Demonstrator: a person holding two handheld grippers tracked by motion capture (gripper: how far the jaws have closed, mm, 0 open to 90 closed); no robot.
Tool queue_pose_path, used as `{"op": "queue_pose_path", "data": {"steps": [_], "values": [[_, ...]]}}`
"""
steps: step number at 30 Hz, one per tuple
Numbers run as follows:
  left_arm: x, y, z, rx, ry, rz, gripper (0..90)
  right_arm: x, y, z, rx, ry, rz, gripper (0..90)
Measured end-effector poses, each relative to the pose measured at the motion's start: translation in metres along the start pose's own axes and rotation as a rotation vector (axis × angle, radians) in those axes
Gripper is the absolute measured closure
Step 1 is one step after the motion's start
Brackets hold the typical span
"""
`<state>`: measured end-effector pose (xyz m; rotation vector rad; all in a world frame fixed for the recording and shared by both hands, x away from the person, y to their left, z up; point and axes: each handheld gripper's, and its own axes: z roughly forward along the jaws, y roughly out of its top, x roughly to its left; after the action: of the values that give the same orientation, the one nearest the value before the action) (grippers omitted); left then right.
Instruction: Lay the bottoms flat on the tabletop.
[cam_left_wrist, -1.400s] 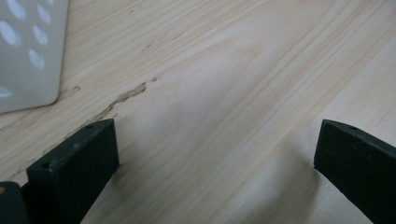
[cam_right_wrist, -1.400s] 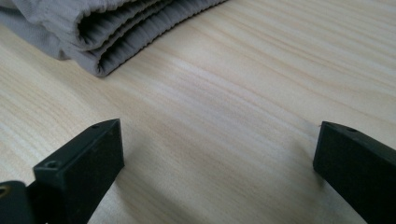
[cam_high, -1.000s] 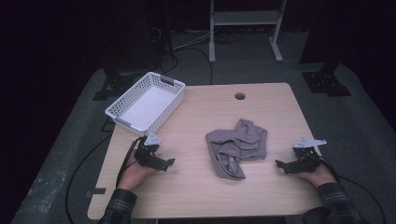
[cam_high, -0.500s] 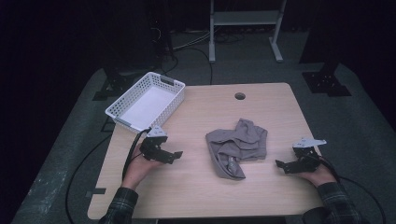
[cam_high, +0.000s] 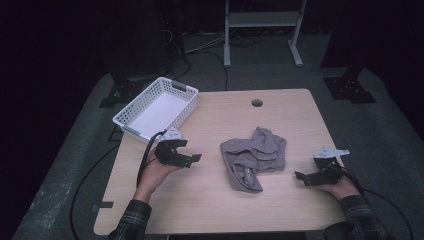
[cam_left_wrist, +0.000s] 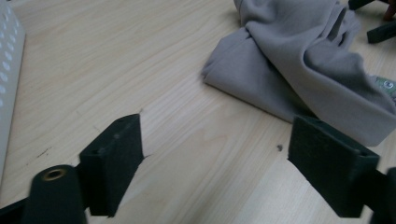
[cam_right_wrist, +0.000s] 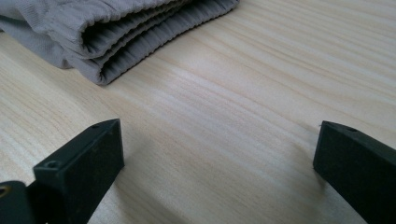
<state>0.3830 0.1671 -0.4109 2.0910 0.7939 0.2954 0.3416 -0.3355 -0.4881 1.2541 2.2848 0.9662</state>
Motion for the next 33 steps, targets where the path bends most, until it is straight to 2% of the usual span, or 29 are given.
{"op": "queue_pose_path", "data": {"steps": [7, 9, 17, 33], "values": [[-0.003, 0.013, 0.003, -0.023, 0.002, 0.005, 27.1, 0.000, 0.000, 0.000, 0.000, 0.000, 0.000, 0.9], [-0.005, 0.017, 0.005, -0.029, -0.007, 0.009, 31.9, 0.000, 0.000, 0.000, 0.000, 0.000, 0.000, 0.9], [-0.012, 0.033, 0.016, -0.027, -0.053, 0.022, 40.1, 0.000, 0.000, 0.000, 0.000, 0.000, 0.000, 0.9], [-0.022, 0.058, 0.037, -0.016, -0.112, 0.047, 47.8, 0.000, 0.000, 0.000, 0.000, -0.001, 0.000, 0.9]]}}
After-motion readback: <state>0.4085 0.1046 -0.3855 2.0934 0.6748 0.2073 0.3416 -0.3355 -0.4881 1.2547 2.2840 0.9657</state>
